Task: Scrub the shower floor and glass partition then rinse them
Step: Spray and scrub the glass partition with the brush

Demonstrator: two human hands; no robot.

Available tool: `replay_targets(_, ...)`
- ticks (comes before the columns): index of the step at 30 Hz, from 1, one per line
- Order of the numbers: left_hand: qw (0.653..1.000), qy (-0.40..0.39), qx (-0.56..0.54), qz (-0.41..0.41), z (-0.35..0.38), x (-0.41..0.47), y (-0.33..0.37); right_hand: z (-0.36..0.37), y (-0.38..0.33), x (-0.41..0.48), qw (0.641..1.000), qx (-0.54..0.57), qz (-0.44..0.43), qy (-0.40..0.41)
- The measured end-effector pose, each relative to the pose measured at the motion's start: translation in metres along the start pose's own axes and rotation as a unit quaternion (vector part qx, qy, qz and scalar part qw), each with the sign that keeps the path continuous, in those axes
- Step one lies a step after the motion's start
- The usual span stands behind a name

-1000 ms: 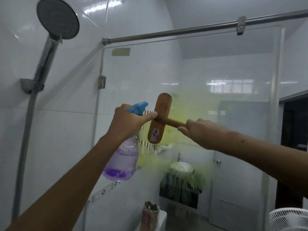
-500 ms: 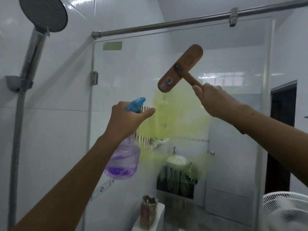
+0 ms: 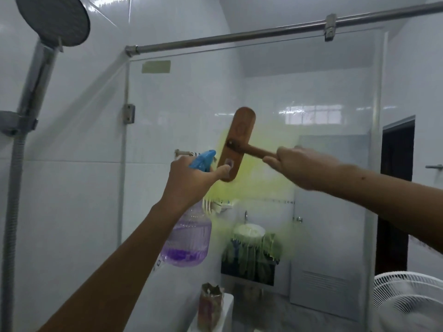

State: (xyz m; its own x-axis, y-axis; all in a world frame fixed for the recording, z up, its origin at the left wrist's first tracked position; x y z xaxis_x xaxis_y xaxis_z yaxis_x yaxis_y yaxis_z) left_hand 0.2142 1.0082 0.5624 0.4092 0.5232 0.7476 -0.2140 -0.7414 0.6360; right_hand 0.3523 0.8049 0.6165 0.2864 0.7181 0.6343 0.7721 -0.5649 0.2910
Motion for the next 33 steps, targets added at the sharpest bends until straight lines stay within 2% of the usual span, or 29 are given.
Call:
replay_targets(3,0.999,0.021,-0.013,-0.022,-0.002,0.002,-0.001,-0.018,0.008,0.02,0.992,0.089,0.051,0.07)
replay_targets(5,0.999,0.034,0.001,-0.024,-0.005,0.004,-0.001,-0.007,-0.007,0.017,0.997,0.054,0.028,0.045)
replay_targets(8,0.999,0.04,0.018,-0.016,-0.011,0.005,0.005,0.014,-0.028,0.006,0.998,0.0,-0.051,-0.031)
replay_targets(10,0.998,0.051,0.021,-0.014,-0.017,0.006,0.009,-0.003,-0.018,0.02,1.0,0.02,-0.021,-0.008)
replay_targets(12,0.998,0.064,0.026,-0.013,-0.023,0.006,0.01,-0.025,-0.003,0.035,0.994,0.086,0.041,0.06)
replay_targets(13,0.997,0.068,0.027,-0.011,-0.026,0.004,0.01,-0.029,-0.002,0.036,0.992,0.09,0.045,0.07)
replay_targets(16,0.997,0.061,0.045,-0.001,-0.028,0.001,0.013,-0.011,-0.022,0.023,1.0,0.005,-0.021,-0.01)
replay_targets(18,0.997,0.06,0.046,-0.002,-0.028,0.001,0.015,-0.009,-0.028,0.019,0.998,-0.008,-0.049,-0.048)
replay_targets(20,0.998,0.056,0.036,-0.007,-0.026,0.0,0.017,-0.026,-0.008,0.028,1.0,0.016,-0.006,-0.024)
replay_targets(22,0.998,0.053,0.033,-0.011,-0.024,-0.003,0.019,-0.04,0.015,0.031,0.991,0.099,0.055,0.065)
replay_targets(23,0.998,0.049,0.033,-0.01,-0.023,-0.005,0.019,-0.038,0.019,0.025,0.989,0.107,0.057,0.081)
replay_targets(27,0.999,0.017,0.034,-0.017,-0.01,-0.008,0.015,0.005,0.005,-0.016,0.999,0.007,-0.03,-0.037)
replay_targets(28,0.999,0.012,0.026,-0.021,-0.006,-0.009,0.016,0.005,0.007,-0.02,0.998,0.0,-0.038,-0.043)
replay_targets(29,1.0,0.008,0.015,-0.023,-0.003,-0.011,0.016,0.0,0.015,-0.016,0.999,0.007,-0.025,-0.027)
replay_targets(31,1.0,-0.001,-0.002,-0.022,0.002,-0.015,0.018,-0.018,0.038,-0.009,0.995,0.072,0.035,0.055)
replay_targets(33,1.0,-0.016,-0.006,-0.019,0.006,-0.019,0.02,-0.024,0.046,-0.012,0.987,0.107,0.051,0.107)
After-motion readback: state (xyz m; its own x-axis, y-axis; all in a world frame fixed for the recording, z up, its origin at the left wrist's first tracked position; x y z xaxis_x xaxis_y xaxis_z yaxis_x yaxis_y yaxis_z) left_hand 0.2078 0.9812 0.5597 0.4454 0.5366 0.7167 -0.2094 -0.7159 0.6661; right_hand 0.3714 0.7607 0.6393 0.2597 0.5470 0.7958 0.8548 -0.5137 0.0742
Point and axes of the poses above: each hand's wrist, its own x-axis towards the middle knuckle, its own z-axis out of the palm, y = z × x, the point moved 3 cm from there along x, towards the middle knuckle, and after that the axes turned 7 degrees about -z, right-handed, at the moved point
